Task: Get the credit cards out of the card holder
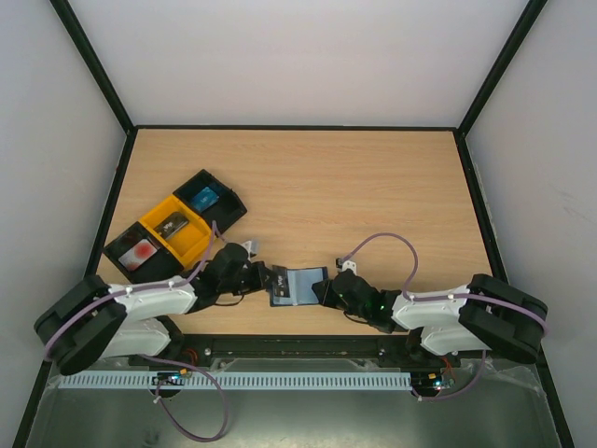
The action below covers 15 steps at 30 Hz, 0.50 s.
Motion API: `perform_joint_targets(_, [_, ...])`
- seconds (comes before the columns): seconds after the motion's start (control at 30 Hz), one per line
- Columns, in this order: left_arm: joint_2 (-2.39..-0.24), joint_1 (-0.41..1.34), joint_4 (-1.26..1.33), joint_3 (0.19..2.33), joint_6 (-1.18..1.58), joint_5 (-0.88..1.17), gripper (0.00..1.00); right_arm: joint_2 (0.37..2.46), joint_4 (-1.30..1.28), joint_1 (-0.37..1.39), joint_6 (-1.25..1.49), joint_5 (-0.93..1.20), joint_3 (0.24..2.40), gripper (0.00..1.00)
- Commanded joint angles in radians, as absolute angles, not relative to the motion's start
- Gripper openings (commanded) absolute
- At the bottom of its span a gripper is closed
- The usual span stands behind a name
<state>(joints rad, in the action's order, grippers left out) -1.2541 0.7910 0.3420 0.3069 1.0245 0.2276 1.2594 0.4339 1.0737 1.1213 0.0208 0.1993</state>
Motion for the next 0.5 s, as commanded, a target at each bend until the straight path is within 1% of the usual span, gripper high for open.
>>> perform_joint_targets(0.0, [-1.174,0.773,0.174,0.304,0.980,0.151,0.03,1.251,0.309,1.069,1.102,-0.006,0.203,0.15])
perform_joint_targets(0.2, [-1.046,0.766,0.091,0.333,0.912,0.181,0.03,1.183,0.239,1.069,1.005,0.021,0.269,0.15])
perform_joint_targets(0.33, [-0.972,0.763,0.036,0.356,0.853,0.239,0.03,1.087,0.164,1.070,0.898,0.045,0.330,0.21])
perform_joint_targets(0.47, [-0.905,0.764,-0.011,0.367,0.804,0.316,0.03,1.022,0.001,1.070,0.780,0.056,0.435,0.22])
